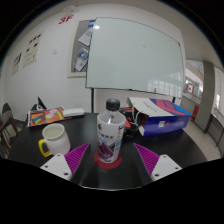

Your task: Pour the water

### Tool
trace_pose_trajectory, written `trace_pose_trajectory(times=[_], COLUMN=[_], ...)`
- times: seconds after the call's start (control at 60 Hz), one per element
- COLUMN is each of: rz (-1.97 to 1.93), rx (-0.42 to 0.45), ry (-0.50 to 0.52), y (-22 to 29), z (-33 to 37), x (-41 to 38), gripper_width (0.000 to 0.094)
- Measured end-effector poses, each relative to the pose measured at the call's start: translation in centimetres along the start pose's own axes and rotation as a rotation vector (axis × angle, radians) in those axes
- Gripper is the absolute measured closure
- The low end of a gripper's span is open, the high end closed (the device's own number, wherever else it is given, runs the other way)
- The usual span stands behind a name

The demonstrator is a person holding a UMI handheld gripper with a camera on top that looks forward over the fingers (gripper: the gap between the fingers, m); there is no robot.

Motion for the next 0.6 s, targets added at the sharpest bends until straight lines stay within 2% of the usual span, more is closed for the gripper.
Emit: trace_pose_trajectory(times=[0.35, 0.6], rz=[-0.007, -0.008], rx=[0.029, 0.050], ry=[-0.051, -0.065], y=[4.6, 5.6], z=[20.0, 29.0], x=[-2.5, -3.6], gripper_width=[0.0093, 0.0093])
Point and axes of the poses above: the point between the fingertips, and its own axes, seen from behind it with the camera up: x to the right, y up, z backward, against the way the camera looks, the point moved 8 cm from there along z, backward, against the way the camera looks, and after that the axes turned 10 degrees about x, right-handed, at the moved point
